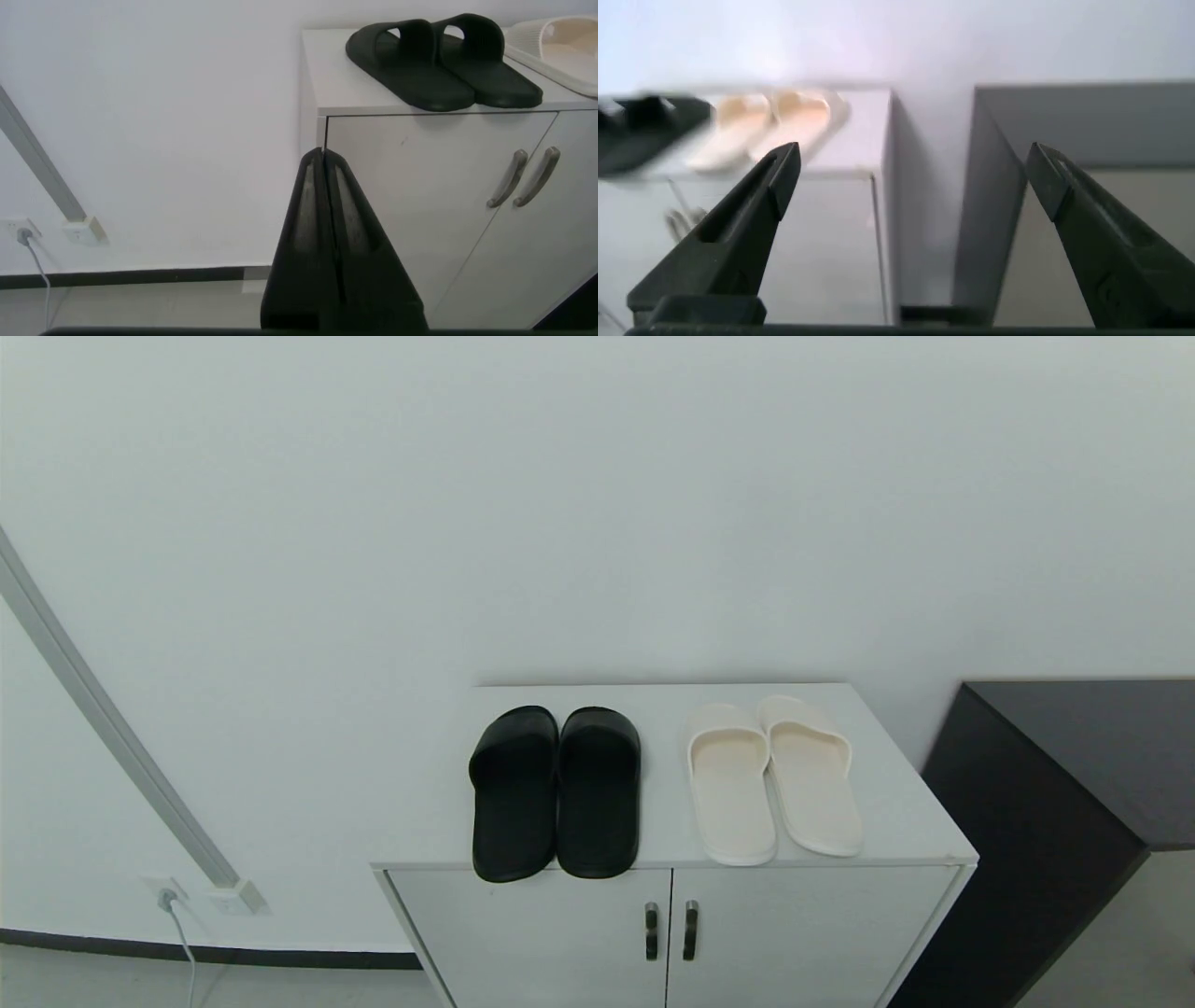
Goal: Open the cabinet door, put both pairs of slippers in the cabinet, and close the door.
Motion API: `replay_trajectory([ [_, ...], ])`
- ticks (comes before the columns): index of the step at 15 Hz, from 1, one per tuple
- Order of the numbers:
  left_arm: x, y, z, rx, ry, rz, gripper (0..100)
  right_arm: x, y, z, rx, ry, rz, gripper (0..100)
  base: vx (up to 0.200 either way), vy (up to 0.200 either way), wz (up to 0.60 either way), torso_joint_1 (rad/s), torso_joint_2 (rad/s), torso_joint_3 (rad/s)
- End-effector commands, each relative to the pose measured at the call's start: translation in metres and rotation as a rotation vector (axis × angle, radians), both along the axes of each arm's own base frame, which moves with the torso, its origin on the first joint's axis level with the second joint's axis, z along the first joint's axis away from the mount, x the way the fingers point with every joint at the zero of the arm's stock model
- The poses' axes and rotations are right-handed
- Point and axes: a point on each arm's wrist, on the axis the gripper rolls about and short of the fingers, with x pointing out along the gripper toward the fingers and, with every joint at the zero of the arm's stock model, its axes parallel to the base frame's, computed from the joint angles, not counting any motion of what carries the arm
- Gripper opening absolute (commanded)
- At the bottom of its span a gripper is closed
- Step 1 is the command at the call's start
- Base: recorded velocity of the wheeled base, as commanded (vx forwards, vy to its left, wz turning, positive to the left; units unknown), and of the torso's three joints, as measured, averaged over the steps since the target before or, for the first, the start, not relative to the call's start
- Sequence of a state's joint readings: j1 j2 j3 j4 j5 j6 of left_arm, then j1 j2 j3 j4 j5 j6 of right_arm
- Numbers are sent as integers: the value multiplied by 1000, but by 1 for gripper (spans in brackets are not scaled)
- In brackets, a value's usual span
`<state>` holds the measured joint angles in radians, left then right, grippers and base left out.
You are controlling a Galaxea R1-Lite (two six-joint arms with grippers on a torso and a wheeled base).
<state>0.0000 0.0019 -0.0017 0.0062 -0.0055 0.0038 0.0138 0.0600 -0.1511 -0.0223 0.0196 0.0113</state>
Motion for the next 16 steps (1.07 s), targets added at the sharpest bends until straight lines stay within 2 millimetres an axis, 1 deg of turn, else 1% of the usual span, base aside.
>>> replay_trajectory([
  [1,0,0,0,1,0,1,0,21,0,67,54,74,48,100,0,0,0,0,0,0],
  [2,0,0,0,1,-2,1,0,61,3,59,-4,276,83,100,0,0,0,0,0,0],
  [3,0,0,0,1,-2,1,0,77,5,56,-3,330,107,100,0,0,0,0,0,0],
  [4,0,0,0,1,-2,1,0,105,12,52,2,363,169,100,0,0,0,0,0,0],
  [6,0,0,0,1,-2,1,0,141,27,52,8,371,240,100,0,0,0,0,0,0],
  [7,0,0,0,1,-2,1,0,153,32,54,4,371,247,100,0,0,0,0,0,0],
  [8,0,0,0,1,-2,1,0,165,44,55,-7,381,275,100,0,0,0,0,0,0],
  [9,0,0,0,1,-2,1,0,171,58,58,-18,385,299,100,0,0,0,0,0,0],
  [11,0,0,0,1,0,1,0,174,89,69,6,374,348,100,0,0,0,0,0,0],
  [12,0,0,0,1,0,1,0,176,104,72,18,374,340,100,0,0,0,0,0,0],
  [14,0,0,0,1,-2,1,0,180,131,71,-16,387,342,100,0,0,0,0,0,0],
  [15,0,0,0,1,0,1,0,181,140,72,-23,382,337,100,0,0,0,0,0,0],
  [16,0,0,0,1,0,1,0,187,154,75,-30,373,297,100,0,0,0,0,0,0],
])
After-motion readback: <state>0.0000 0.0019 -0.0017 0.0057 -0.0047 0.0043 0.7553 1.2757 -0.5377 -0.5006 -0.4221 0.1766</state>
